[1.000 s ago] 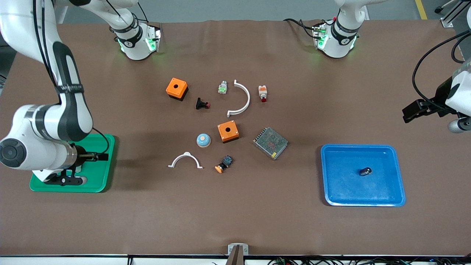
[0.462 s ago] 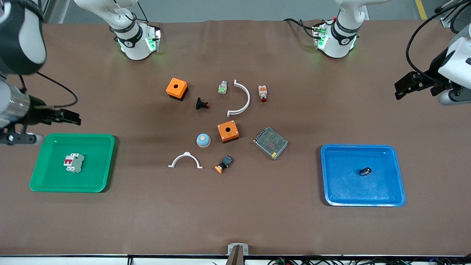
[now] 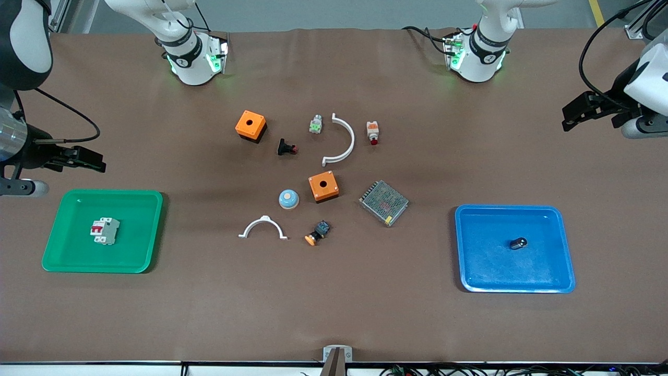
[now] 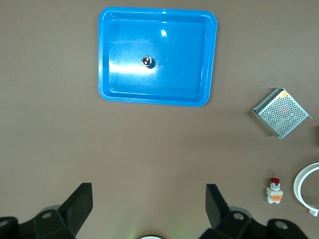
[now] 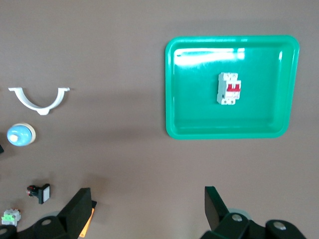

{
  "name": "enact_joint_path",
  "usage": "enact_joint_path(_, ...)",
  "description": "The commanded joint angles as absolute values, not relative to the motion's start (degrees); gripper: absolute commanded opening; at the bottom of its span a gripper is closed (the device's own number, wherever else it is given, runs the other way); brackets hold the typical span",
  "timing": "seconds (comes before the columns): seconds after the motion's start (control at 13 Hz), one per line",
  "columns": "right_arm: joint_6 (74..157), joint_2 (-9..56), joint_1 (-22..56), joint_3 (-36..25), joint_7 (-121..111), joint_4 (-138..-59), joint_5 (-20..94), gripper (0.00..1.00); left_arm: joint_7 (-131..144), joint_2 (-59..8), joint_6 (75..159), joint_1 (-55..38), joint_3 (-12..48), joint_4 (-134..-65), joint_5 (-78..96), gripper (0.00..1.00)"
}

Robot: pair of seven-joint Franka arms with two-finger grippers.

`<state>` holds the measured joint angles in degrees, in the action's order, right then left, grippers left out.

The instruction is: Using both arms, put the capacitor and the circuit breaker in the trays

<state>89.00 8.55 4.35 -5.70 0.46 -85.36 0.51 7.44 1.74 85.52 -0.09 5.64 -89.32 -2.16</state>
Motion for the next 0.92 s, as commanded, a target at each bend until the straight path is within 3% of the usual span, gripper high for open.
enact_joint_path(0.0, 86.75, 9.05, 3.60, -5.36, 0.35, -81.13, 0.79, 1.00, 6.42, 2.72, 87.10, -0.44, 5.54, -90.70, -1.23, 1.00)
enact_joint_path(0.31, 79.38, 8.53, 3.60, -5.62, 0.70, -79.81, 0.79, 1.00, 6.24, 1.93, 87.19, -0.26, 5.54, -90.70, 0.35, 1.00)
enact_joint_path(0.85, 78.31, 5.99, 2.02, -7.30, 0.53, -79.89, 0.79, 1.00, 6.24, 1.67, 87.19, -0.35, 5.54, -89.47, -0.09, 1.00)
